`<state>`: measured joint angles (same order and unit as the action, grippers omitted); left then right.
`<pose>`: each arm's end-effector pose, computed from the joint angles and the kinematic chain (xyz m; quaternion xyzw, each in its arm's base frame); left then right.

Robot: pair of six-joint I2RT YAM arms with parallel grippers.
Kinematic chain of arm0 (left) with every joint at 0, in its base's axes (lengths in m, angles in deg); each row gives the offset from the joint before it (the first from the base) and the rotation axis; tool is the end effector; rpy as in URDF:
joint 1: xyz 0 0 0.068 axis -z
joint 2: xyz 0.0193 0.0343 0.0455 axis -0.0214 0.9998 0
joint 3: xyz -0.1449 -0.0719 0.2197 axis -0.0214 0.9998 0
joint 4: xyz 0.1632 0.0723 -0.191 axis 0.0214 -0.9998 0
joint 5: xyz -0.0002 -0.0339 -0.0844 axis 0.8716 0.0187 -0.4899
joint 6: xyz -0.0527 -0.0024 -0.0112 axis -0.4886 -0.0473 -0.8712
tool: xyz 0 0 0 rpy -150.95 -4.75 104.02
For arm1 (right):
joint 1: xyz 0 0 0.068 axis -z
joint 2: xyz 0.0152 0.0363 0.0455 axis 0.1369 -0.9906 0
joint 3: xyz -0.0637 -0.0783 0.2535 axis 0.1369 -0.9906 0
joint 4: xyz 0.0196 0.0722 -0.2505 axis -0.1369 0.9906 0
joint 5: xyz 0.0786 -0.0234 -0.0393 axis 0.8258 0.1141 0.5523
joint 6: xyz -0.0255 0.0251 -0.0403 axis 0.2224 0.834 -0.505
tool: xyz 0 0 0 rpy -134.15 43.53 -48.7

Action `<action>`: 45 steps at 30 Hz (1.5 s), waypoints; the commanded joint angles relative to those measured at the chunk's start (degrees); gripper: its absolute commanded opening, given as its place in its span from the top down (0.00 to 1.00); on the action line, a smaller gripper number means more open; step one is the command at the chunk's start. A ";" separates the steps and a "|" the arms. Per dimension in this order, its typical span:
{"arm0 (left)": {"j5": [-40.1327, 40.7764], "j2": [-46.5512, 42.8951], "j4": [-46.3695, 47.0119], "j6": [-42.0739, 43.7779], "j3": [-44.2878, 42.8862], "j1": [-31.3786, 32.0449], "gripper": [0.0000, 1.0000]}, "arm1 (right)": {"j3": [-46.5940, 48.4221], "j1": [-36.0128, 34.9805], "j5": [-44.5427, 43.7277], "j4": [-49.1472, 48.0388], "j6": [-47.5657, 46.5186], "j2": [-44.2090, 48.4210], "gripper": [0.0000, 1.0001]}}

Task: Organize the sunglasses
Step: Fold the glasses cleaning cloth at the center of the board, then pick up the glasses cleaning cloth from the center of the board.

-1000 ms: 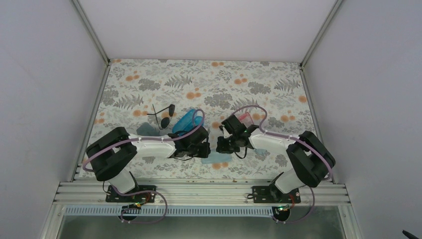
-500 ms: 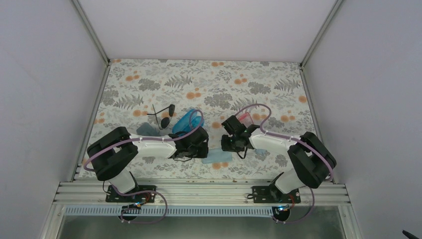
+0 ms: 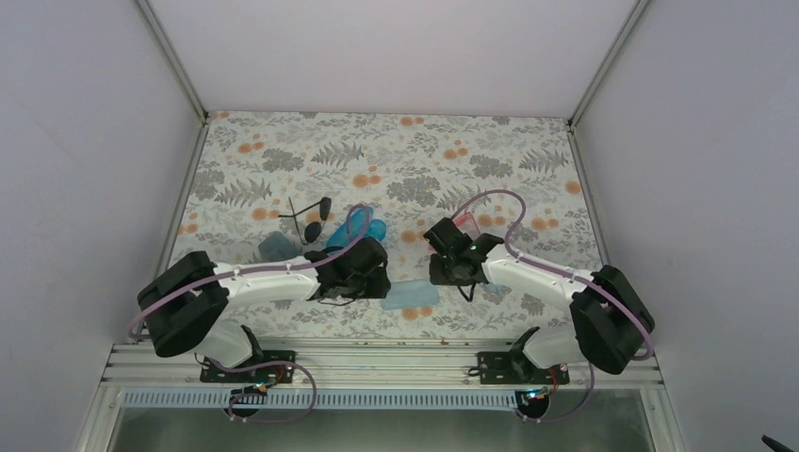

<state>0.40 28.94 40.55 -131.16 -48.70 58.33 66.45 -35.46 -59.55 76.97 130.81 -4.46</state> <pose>0.1481 -0.2309 0.1586 0.0248 0.9632 -0.2291 0.1380 0.1745 0.1588 0.1765 0.0113 0.9852 0.0678 0.1572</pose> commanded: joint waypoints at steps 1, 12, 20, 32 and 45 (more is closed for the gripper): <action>0.11 -2.43 -4.05 -4.39 1.52 0.61 0.58 | -0.20 -2.01 0.42 1.90 -0.24 -1.34 0.63; -5.49 3.15 1.64 -6.31 2.55 1.63 0.64 | -3.11 -4.43 5.14 -1.25 -1.52 -5.52 0.67; -5.92 6.34 0.12 -7.47 1.24 2.00 0.77 | -5.15 -6.09 6.82 -3.75 -1.34 -6.74 0.78; -1.48 5.22 -2.22 -8.73 0.13 1.98 0.98 | -3.63 -6.08 3.41 -4.00 -1.71 -4.93 0.96; 5.92 -5.72 -7.62 -7.81 -4.48 -2.12 0.98 | 11.20 -5.71 2.78 -3.50 -10.97 -3.65 0.96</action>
<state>2.67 26.95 36.29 -139.12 -51.38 58.11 72.46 -40.88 -55.38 73.71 123.80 -7.04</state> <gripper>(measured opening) 0.026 0.041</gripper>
